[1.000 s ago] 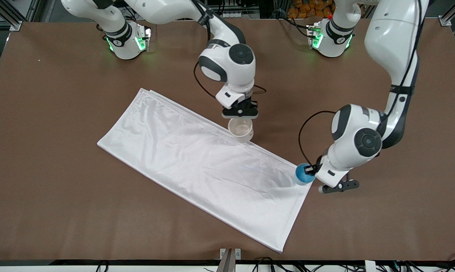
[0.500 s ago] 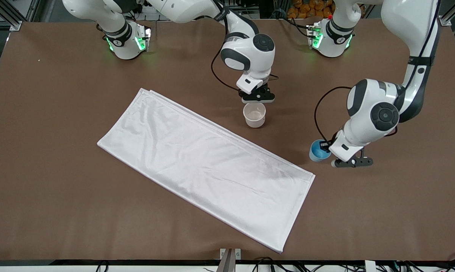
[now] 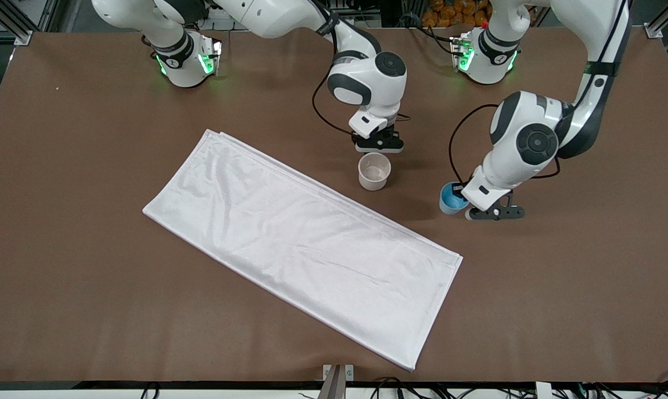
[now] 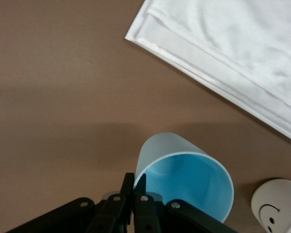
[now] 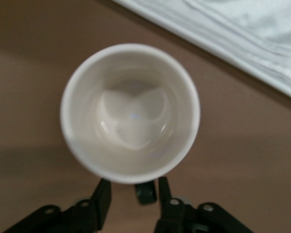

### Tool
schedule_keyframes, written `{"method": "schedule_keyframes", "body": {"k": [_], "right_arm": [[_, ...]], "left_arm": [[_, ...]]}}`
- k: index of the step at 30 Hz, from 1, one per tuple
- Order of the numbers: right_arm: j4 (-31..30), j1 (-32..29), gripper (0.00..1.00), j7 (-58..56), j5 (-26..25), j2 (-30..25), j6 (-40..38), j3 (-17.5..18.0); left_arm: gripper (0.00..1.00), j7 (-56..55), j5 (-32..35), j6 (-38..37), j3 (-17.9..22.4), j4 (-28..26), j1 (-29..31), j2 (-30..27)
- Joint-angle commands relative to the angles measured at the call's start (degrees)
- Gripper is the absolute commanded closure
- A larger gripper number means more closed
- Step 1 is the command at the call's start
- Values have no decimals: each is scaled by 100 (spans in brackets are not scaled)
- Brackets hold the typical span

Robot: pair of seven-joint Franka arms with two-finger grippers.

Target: Place blue cup into white mug on table

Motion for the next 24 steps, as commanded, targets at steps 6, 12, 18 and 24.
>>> {"method": "schedule_keyframes", "body": {"k": [6,12,18,24], "right_arm": [[519,-438,0,69,-66,-697,-1252,612],[484,-921,0,-598,372,-1400,-1727,833],[475,-1334,0,-1521,980,-2129,-2342,745],[440,-1765,0,-2531,1462,-2797,-3063,474]], "left_arm": [[100,-467,122,-156,-309,-239,17,-352],[100,-730,122,-297,-512,-239,17,-404],[100,-1143,122,-367,-705,-231,25,-431],[100,-1995,122,-622,-1223,-178,25,-545]]}}
